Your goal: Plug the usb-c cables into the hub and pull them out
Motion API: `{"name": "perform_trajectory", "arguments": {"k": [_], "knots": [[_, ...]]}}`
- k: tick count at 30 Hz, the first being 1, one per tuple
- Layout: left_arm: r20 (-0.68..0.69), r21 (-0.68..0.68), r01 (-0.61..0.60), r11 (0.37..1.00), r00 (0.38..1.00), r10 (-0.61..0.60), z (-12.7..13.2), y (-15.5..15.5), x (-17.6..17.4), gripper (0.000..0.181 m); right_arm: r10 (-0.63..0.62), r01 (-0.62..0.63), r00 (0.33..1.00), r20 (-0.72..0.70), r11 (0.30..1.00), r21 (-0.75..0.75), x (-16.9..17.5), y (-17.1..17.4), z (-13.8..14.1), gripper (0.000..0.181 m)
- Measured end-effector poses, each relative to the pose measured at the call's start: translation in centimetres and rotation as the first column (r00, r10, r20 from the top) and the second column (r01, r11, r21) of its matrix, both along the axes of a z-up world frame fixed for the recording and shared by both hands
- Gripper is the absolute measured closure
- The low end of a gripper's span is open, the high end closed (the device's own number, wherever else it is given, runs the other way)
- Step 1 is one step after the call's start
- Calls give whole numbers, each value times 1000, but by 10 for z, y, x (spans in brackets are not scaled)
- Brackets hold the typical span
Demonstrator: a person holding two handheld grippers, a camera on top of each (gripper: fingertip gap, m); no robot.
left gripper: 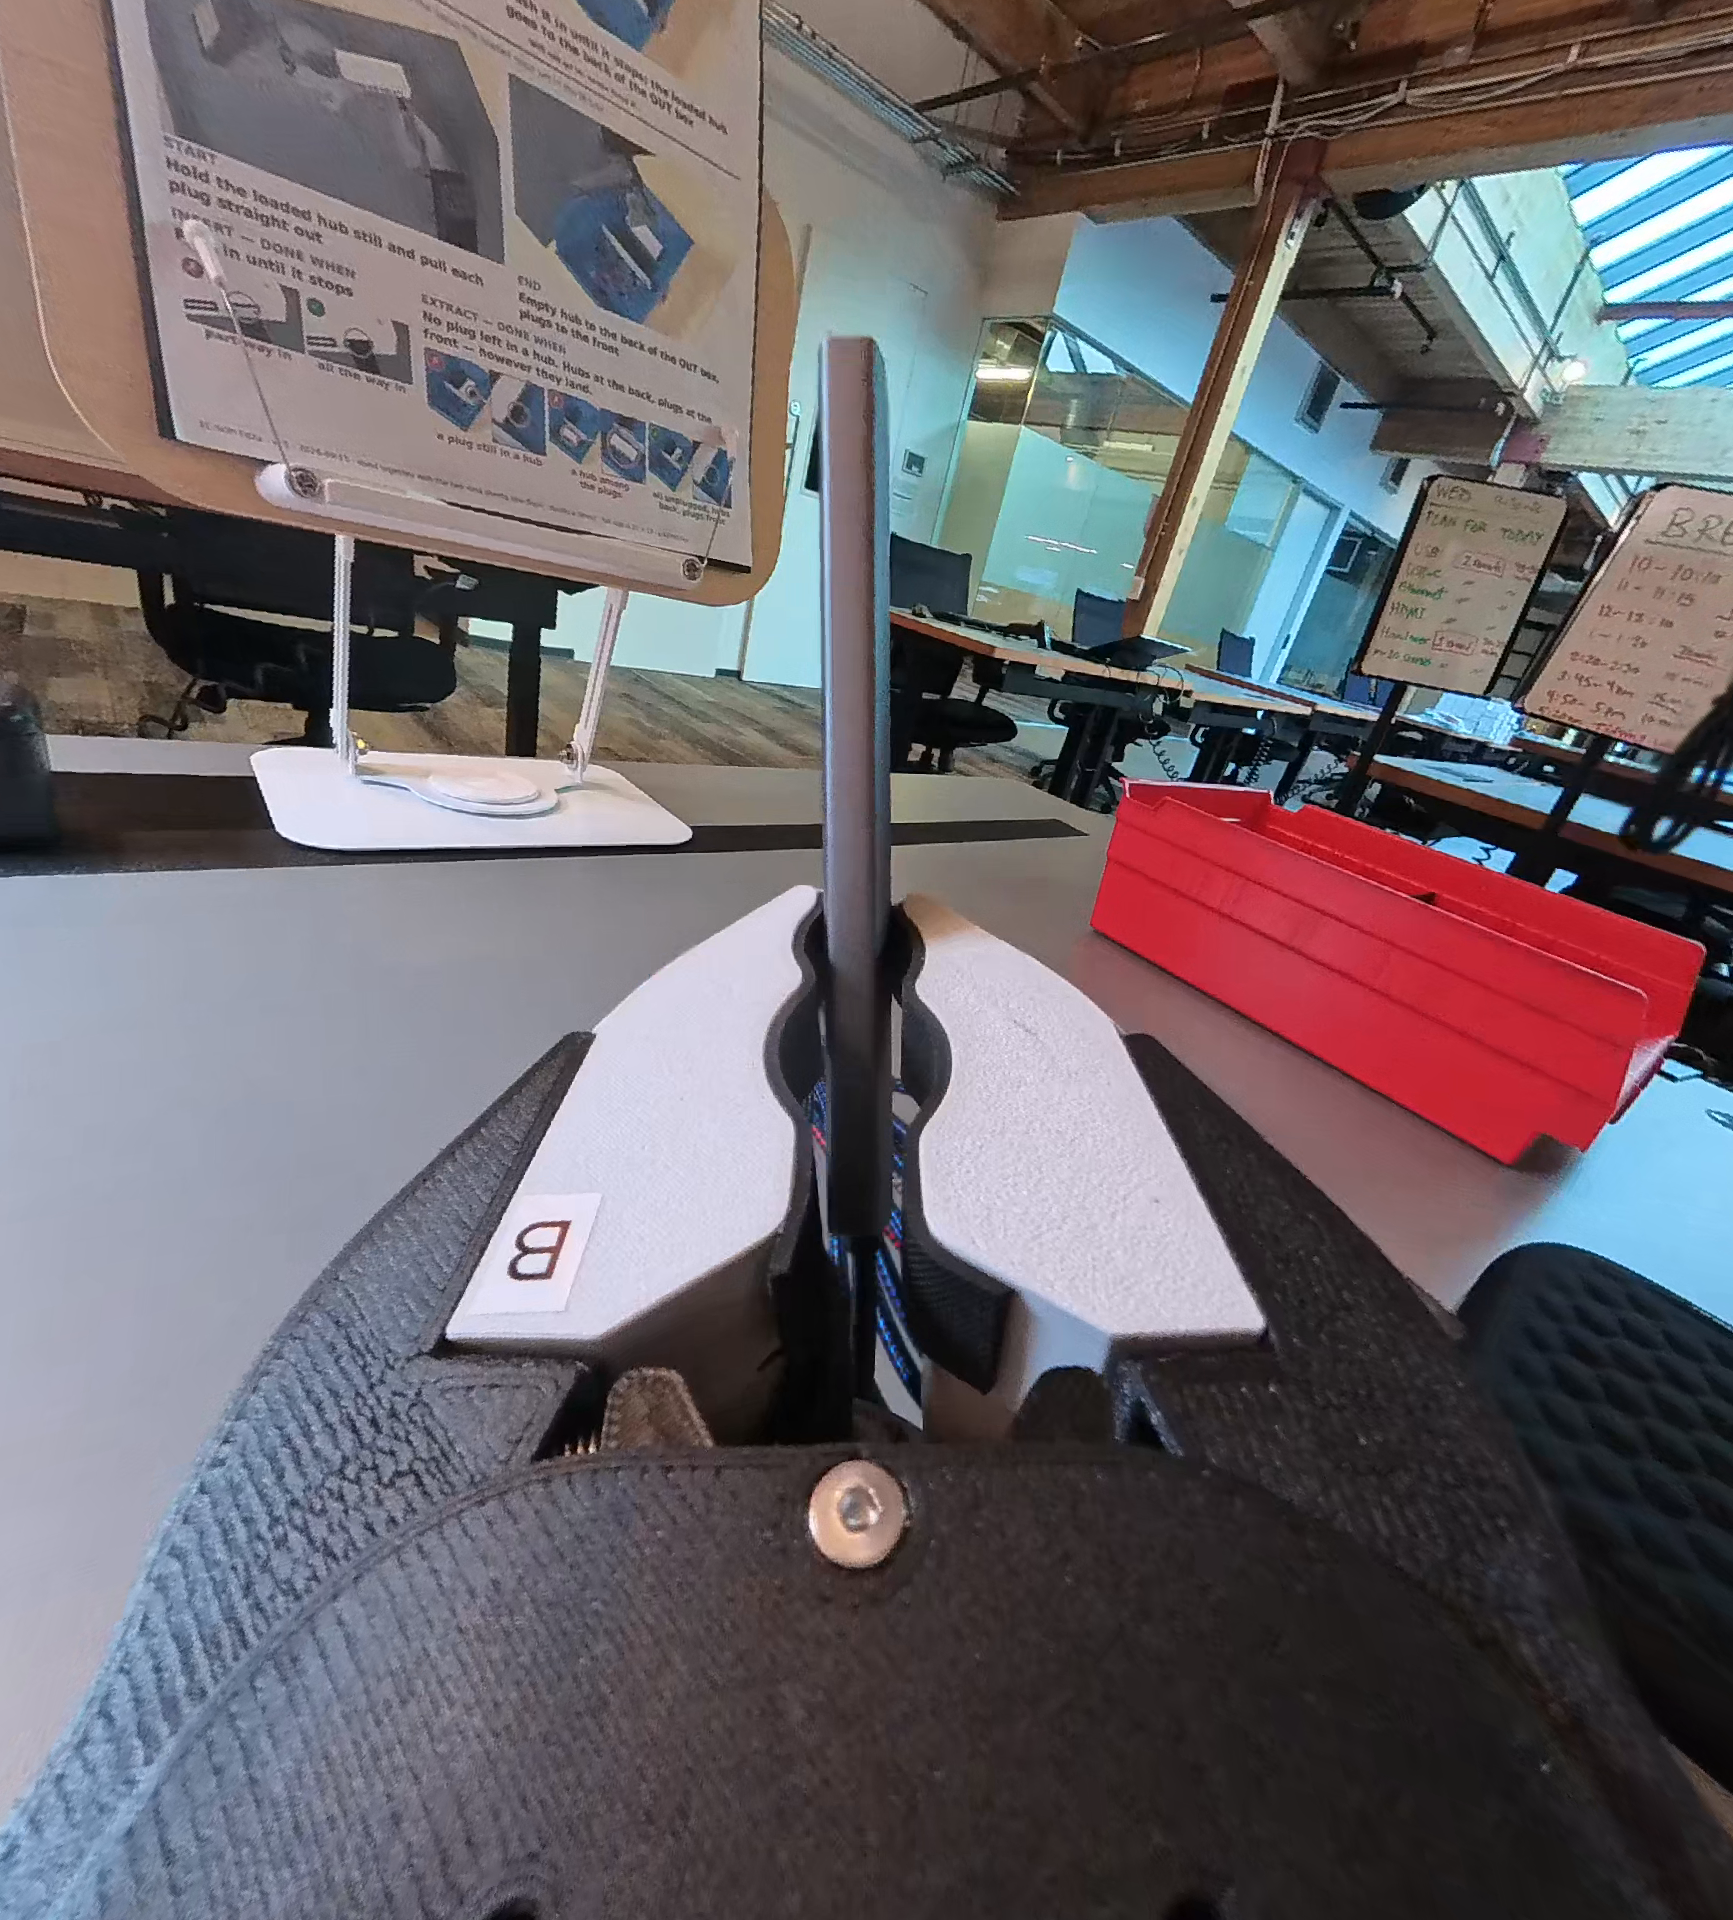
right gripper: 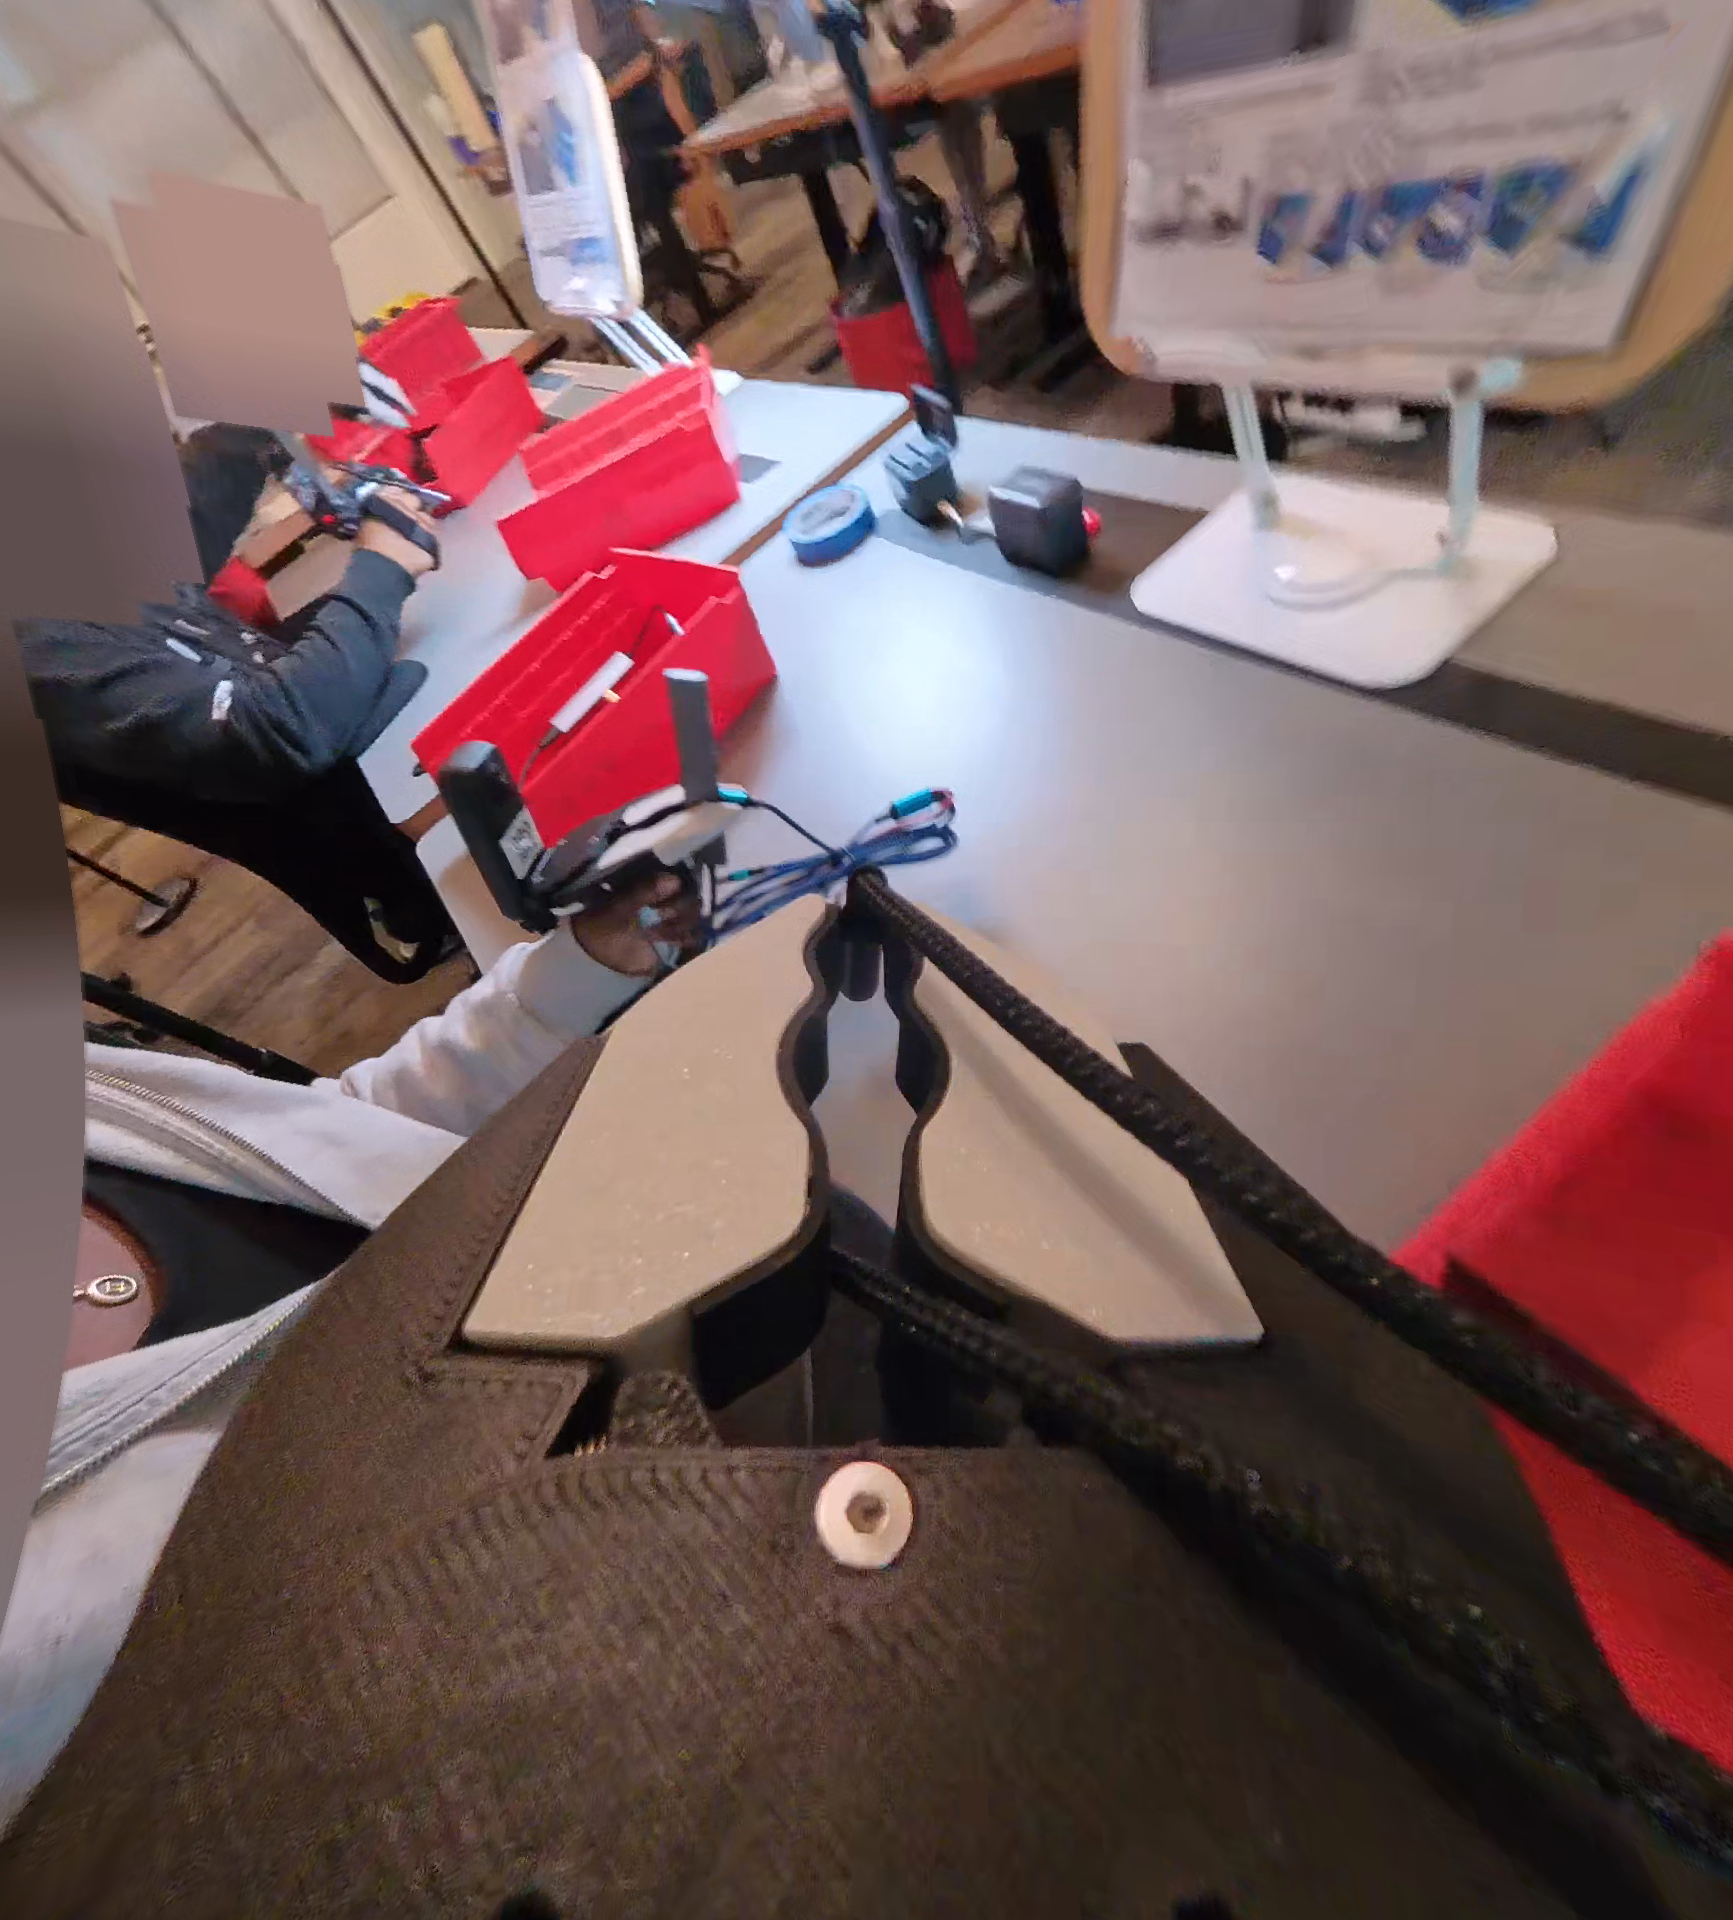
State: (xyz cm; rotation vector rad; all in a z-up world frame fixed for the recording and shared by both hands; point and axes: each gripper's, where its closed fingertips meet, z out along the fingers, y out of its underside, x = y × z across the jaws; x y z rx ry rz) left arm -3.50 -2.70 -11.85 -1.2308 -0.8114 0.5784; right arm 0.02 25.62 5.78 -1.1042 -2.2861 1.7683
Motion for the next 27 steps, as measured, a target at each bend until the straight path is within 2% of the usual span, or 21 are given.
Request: {"name": "perform_trajectory", "arguments": {"k": [4,8,12,14,16,19,22,27], "knots": [[-11,-24,-1,1000,1000,0,0,2,1,172,-60,64,987,152,998,-22,-10,37,-39,173],[-17,-41,-3,999,1000,2,0,4,2,172,-179,193,957,228,980,-39,-26,79,-75,174],[-7,-30,-1,1000,1000,1,-1,3,0,172,-237,264,884,403,964,-12,-38,110,-139,174],[-9,-42,-3,999,1000,2,-2,4,0,172,-281,263,840,465,959,104,-40,122,-182,174],[-12,-55,-9,998,1000,8,-3,4,0,172,-354,239,818,453,926,292,-38,136,-223,174],[-6,-61,-9,998,1000,9,-5,4,-1,172,-382,126,812,441,853,506,-25,143,-263,173],[2,-62,-5,998,1000,5,-6,5,-2,172,-383,24,820,425,765,643,-13,147,-281,163],[-3,-65,-4,998,1000,4,-5,5,-1,172,-397,43,868,298,658,752,-10,151,-268,149]]}}
